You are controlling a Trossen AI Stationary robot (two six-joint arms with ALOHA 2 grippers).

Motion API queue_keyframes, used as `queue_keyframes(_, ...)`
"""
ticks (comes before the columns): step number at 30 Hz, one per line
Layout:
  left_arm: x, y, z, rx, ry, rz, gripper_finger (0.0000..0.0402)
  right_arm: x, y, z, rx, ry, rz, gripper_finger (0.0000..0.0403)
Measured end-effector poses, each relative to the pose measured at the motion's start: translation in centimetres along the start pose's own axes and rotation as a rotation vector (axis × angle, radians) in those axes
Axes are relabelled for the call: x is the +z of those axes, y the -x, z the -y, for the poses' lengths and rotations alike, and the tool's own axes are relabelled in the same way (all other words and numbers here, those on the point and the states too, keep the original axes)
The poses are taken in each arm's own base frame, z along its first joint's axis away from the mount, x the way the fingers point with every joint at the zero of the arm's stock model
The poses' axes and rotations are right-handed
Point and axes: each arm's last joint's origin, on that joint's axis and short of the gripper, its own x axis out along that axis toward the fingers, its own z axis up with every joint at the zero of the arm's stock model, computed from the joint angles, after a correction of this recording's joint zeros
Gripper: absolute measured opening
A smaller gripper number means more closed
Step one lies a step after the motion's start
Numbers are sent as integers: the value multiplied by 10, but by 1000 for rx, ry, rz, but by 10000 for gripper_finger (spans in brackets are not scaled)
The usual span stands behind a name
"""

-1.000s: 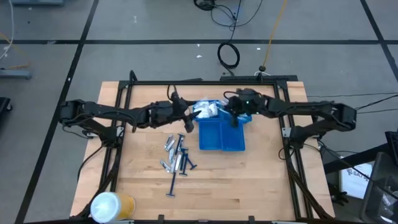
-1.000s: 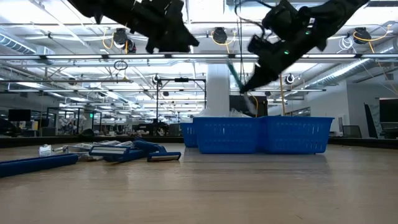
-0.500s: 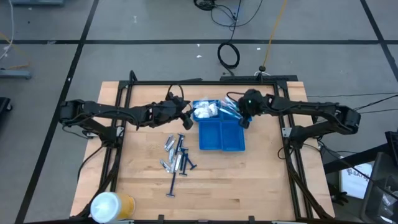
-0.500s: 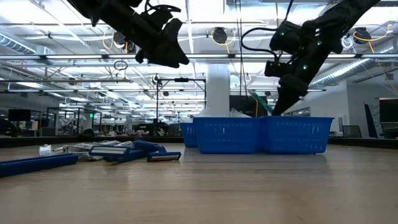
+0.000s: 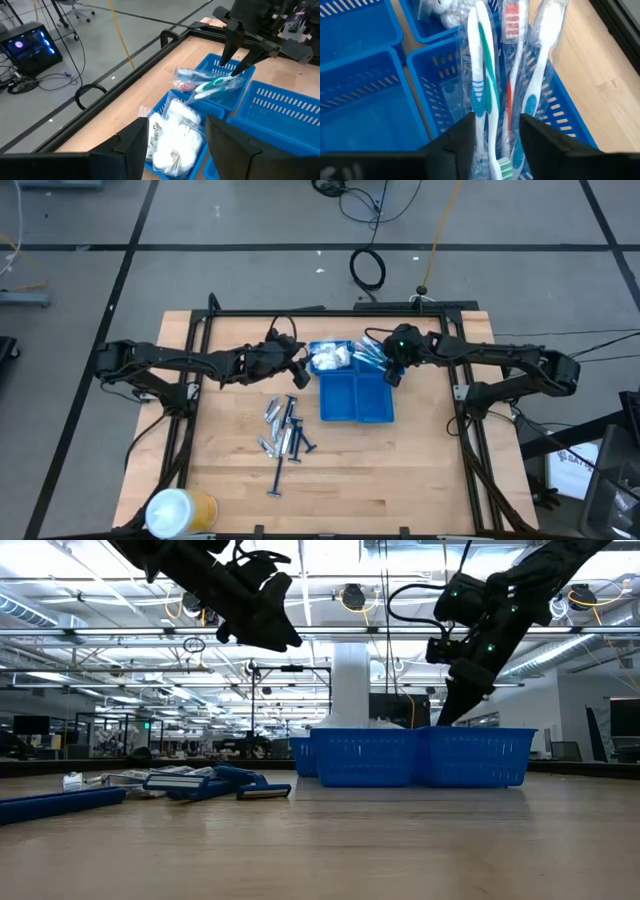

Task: Pick & Place Travel size toiletries
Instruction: Put the silver nail cutter into the bottom left blue basket

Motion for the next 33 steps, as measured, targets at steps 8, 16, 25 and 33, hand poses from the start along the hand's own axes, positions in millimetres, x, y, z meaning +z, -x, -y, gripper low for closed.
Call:
queue_keyframes(8, -17, 2, 2, -69, -14, -170, 187, 5, 24, -4, 10, -38, 105, 189)
queue_keyframes(16, -50, 20, 8, -117, 92, -547, 186, 18, 60, -18, 52, 26, 349, 178)
queue_keyframes(25, -71, 40, 9, 102, 316, -761, 186, 25, 62, -33, 100, 95, 423, 171)
queue_keyframes(33, -92, 28, 23, 138, 334, -854, 186, 27, 59, -41, 121, 133, 438, 171)
